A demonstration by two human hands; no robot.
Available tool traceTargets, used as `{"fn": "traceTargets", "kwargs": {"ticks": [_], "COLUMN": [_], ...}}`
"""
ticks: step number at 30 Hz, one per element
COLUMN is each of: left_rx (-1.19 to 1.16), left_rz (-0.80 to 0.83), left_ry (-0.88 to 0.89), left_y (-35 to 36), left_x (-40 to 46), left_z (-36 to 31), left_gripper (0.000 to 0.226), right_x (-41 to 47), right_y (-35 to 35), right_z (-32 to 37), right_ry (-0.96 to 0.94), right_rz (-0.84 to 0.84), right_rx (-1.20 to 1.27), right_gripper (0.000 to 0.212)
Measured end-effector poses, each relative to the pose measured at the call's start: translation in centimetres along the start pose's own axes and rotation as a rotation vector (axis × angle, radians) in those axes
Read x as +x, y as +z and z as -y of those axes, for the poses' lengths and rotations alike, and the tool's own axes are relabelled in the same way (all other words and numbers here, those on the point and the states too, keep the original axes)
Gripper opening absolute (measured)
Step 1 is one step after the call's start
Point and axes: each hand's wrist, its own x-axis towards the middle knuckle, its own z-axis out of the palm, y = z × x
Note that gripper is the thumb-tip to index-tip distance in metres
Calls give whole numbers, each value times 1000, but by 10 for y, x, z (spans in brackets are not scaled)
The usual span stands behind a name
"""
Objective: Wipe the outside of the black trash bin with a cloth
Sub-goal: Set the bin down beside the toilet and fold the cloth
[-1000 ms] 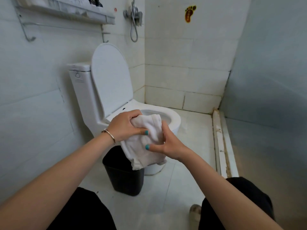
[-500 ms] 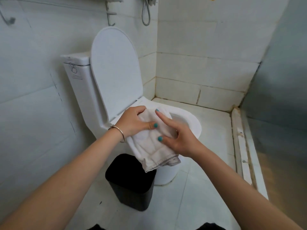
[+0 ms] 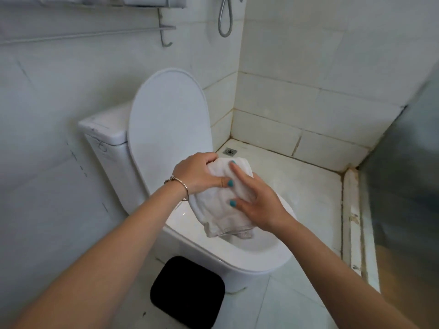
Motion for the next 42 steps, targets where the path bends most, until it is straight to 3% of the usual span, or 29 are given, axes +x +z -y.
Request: {"fn": "traceTargets", "kwargs": {"ticks": [12, 20, 24, 27, 36, 42], "left_rx": [-51, -160, -250, -324, -568, -313], "left_rz": [19, 75, 66, 11, -307, -484], "left_ry": [-146, -239, -269, -293, -463, -513], "left_y": [-187, -286, -324, -347, -381, -408], "left_x": [12, -34, -82, -130, -275, -341], "left_z": [-107, -160, -176, -178, -151, -111], "left_gripper": [58, 75, 57, 33, 48, 67], "right_x": [57, 73, 72, 71, 72, 70], "right_y": [-118, -186, -198, -193, -109, -20], "right_z": [162, 265, 311, 341, 438, 495], "right_ry": [-92, -210, -314, -406, -559, -669], "right_rz": [88, 180, 253, 312, 609, 781], "right_rx": [46, -24, -6, 43, 74, 15], "right_gripper": [88, 87, 87, 86, 82, 65]}}
